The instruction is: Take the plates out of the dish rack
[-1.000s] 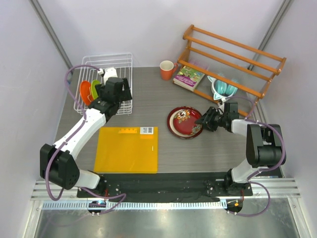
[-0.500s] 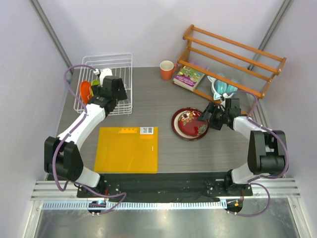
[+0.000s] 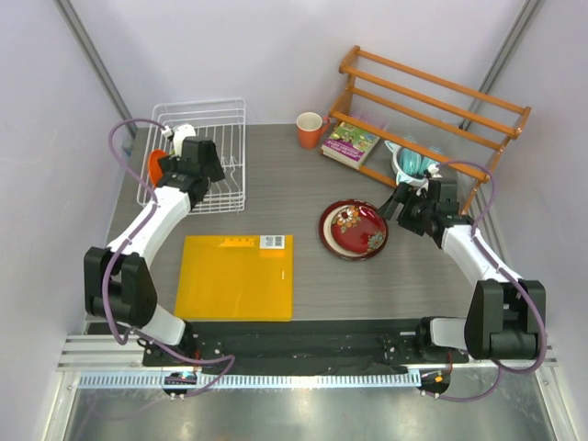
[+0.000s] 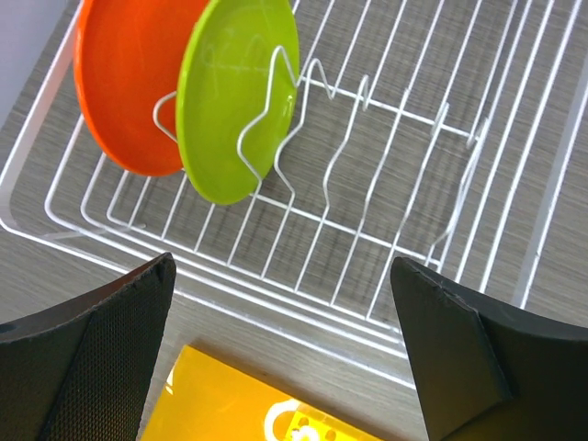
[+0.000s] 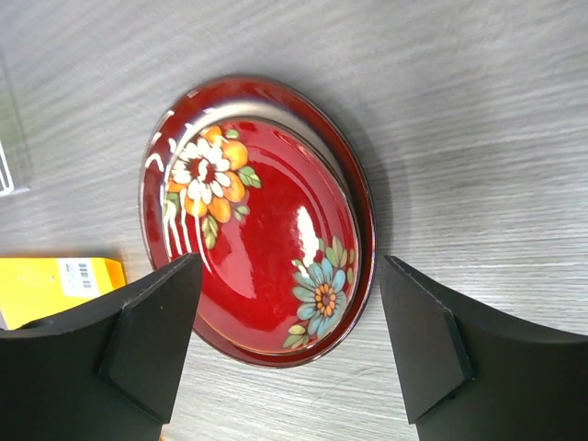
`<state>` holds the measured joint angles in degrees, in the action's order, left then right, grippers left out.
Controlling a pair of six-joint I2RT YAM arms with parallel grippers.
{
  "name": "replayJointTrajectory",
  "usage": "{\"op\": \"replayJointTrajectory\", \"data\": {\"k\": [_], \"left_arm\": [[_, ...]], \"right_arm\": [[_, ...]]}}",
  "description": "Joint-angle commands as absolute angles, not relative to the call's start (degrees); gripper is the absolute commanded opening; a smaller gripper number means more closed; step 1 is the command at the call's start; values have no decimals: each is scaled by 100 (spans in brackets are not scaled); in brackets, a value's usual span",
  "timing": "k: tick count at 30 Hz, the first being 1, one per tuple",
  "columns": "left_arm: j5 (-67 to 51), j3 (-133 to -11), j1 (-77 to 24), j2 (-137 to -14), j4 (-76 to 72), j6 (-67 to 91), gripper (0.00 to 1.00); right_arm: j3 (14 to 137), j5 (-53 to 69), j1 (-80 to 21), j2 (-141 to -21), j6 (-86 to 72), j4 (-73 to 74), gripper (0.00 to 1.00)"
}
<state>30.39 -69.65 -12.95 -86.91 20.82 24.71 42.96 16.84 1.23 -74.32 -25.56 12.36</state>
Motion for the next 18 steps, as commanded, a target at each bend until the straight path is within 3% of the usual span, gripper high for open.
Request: {"op": "replayJointTrajectory", "data": {"k": [1, 9, 18], "left_arm": [[3619, -7294, -1169, -8885, 1873, 2330, 100], [3683, -7681, -669, -9404, 1635, 2127, 100], [2770, -8191, -193, -10037, 1635, 1951, 99]], "right_arm": [[4386, 1485, 141, -7145, -2461, 1239, 84], [4289, 1617, 141, -7286, -2443, 1222, 84], [4350, 1679, 141, -7593, -2373, 1204, 83]]}}
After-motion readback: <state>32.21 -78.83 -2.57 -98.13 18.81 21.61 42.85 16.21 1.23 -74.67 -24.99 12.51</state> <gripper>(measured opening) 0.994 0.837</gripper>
